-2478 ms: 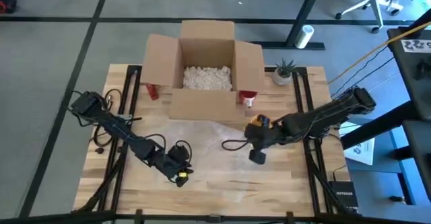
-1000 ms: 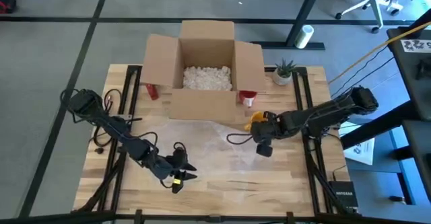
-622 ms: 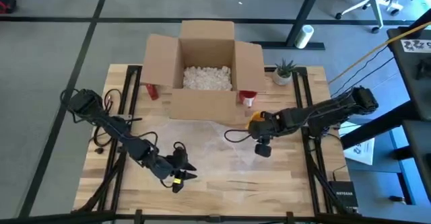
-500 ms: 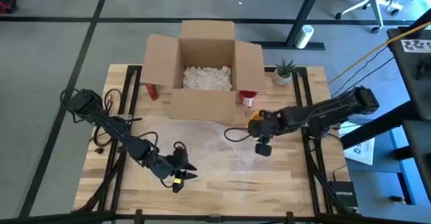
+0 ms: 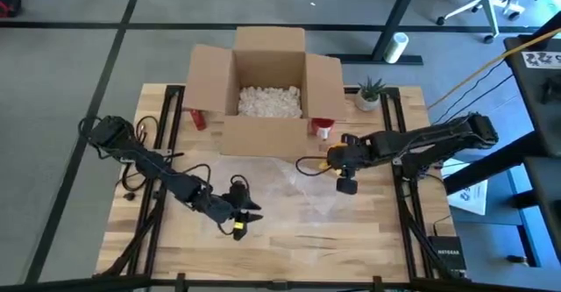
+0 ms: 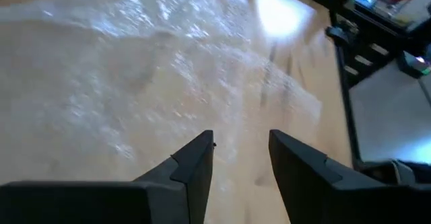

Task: Wrap mug
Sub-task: Put the yellow mug on the bubble wrap

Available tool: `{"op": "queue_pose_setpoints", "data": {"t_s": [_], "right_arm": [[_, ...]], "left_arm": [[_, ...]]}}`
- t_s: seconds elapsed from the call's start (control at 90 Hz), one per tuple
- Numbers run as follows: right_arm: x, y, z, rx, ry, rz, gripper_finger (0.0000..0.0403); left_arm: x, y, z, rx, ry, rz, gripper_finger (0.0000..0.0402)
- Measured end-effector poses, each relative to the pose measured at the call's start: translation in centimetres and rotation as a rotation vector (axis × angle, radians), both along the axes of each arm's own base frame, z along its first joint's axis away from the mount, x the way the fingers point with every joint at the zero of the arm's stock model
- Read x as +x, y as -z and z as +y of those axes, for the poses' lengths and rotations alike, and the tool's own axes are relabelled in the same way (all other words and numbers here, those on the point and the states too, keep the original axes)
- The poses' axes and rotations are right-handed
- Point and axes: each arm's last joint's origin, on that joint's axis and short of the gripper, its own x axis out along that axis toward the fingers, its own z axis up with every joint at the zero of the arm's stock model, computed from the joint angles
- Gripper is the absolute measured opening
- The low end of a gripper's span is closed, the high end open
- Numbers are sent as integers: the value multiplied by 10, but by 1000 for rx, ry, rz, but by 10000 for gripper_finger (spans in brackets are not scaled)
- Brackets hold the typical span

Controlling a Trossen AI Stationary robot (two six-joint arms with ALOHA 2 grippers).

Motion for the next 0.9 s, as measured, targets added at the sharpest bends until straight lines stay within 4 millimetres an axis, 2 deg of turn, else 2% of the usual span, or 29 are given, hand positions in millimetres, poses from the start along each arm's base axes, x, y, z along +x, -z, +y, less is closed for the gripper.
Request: {"op": "queue_pose_setpoints", "data": {"t_s": [0.333, 0.478, 0.689, 0.9], "right_arm": [[-11, 40, -4, 7, 18, 42, 50], [-14, 49, -4, 29, 23, 41, 13], [-11, 40, -2, 74, 66, 42, 5], [2, 0, 12, 80, 62, -30, 2]], "left_arm": [[0, 0, 0, -1, 3, 2, 129], [0, 0, 0, -2, 3, 1, 129], [-1, -3, 1, -6, 5, -8, 129], [-10, -25, 0, 2, 46, -72, 129]]}}
